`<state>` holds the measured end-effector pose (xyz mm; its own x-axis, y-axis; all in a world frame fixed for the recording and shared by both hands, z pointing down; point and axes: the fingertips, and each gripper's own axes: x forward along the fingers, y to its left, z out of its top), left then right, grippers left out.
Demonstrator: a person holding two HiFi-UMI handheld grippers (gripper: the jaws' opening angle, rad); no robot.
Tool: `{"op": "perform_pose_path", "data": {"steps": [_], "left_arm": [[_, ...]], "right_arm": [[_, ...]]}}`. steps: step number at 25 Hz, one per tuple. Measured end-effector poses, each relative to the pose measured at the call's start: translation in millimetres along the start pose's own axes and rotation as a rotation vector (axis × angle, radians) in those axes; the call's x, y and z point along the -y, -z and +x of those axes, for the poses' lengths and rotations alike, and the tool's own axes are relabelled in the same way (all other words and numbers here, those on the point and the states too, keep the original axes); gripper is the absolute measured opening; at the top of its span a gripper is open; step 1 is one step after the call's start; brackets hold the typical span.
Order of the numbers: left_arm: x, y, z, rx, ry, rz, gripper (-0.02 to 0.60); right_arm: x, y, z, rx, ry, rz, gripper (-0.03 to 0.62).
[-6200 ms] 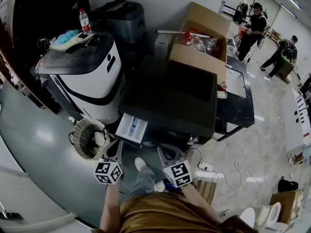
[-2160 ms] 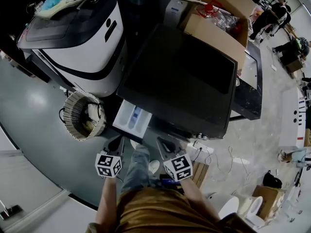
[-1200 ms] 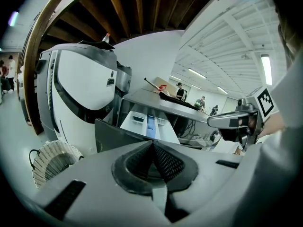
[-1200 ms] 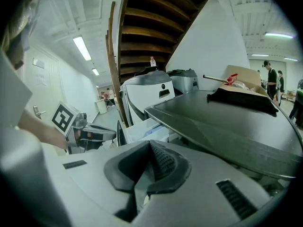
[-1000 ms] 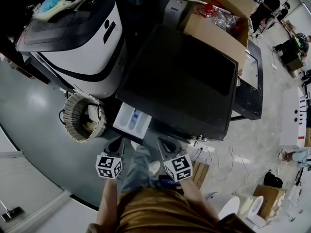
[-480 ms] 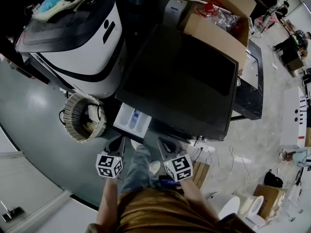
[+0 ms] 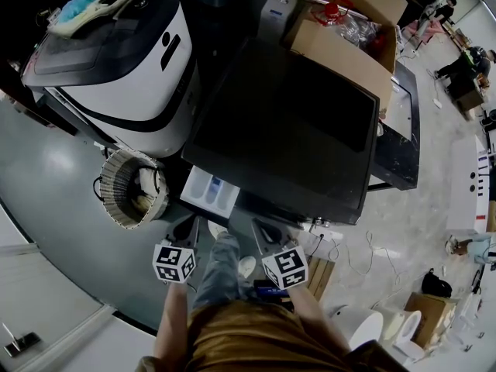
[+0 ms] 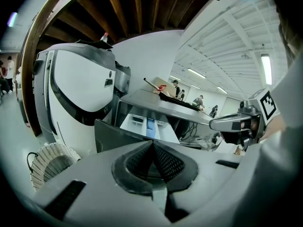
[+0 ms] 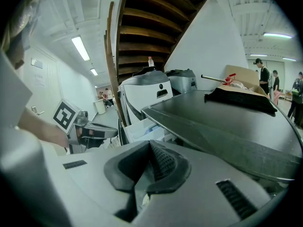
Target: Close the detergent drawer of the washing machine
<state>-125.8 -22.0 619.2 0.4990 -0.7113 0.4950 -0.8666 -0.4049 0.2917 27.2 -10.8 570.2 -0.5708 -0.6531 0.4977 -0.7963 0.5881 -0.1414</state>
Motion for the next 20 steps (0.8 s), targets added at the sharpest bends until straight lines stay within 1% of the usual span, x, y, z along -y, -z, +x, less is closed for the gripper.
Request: {"op": "perform_pose_path", "data": {"steps": [20], "left_arm": [[0, -8, 12, -0.002, 0.02, 0.003, 0.026]], "right_arm": [[6, 2, 5, -0.017, 0.003, 0.01, 0.012]]}}
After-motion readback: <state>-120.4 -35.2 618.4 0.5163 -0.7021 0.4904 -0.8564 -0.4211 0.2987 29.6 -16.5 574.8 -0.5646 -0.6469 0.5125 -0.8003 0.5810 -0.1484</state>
